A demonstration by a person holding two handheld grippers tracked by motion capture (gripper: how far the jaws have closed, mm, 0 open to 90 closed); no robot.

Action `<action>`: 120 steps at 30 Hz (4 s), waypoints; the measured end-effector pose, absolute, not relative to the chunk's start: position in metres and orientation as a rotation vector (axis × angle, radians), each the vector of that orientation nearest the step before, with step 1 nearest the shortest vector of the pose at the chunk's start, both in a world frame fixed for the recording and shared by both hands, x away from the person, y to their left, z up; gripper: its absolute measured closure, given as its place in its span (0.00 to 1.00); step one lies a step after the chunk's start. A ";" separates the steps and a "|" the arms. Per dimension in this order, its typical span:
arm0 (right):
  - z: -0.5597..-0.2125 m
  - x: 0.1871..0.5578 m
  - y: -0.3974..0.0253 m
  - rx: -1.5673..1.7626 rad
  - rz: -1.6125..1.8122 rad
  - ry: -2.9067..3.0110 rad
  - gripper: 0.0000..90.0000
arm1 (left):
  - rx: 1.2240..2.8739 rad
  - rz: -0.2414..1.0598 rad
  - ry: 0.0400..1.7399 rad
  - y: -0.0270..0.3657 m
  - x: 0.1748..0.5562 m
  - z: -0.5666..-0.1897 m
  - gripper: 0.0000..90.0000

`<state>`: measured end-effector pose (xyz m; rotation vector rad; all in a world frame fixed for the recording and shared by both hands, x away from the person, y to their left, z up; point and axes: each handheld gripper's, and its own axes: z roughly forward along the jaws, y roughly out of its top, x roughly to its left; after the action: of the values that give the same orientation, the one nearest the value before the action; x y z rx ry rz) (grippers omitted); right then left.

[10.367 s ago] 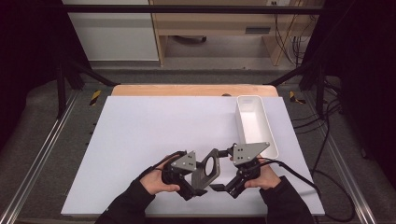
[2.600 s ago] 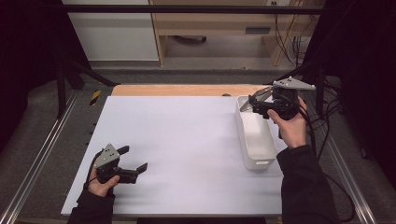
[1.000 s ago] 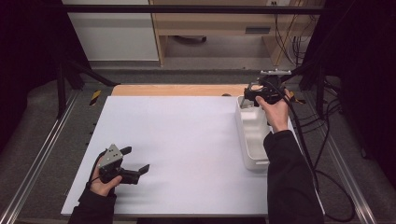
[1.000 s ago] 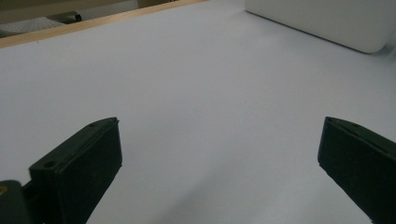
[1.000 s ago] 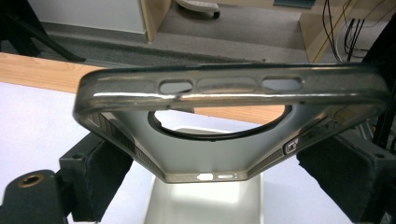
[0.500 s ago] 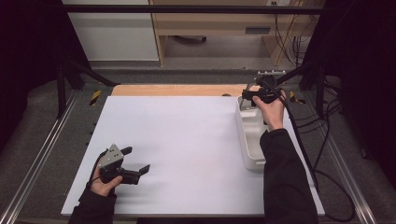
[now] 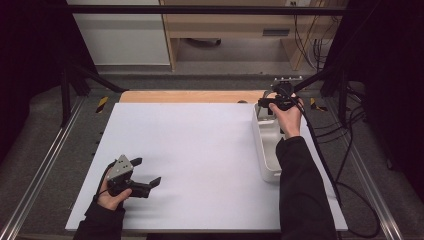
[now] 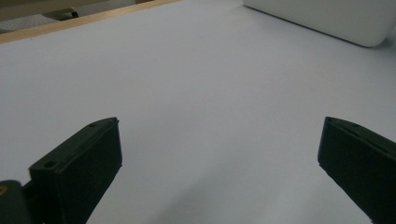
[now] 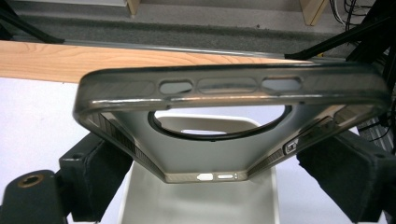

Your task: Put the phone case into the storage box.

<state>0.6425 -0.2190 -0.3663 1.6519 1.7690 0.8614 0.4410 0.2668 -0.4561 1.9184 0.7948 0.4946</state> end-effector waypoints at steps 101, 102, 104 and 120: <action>-0.336 0.557 -0.224 1.225 1.347 1.795 0.02 | 1.918 0.493 0.781 0.265 0.441 -0.457 0.00; -0.337 0.551 -0.225 1.196 1.368 1.806 0.02 | 1.918 0.493 0.782 0.265 0.441 -0.457 0.00; -0.338 0.543 -0.226 1.153 1.393 1.823 0.02 | 1.919 0.494 0.781 0.265 0.441 -0.457 0.00; -0.362 0.473 -0.233 0.929 1.510 1.931 0.00 | 1.904 0.492 0.771 0.264 0.440 -0.456 0.00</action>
<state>0.4726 -0.2329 -0.3624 0.9291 1.9307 1.5095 0.4397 0.2639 -0.4562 1.9038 0.7714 0.4923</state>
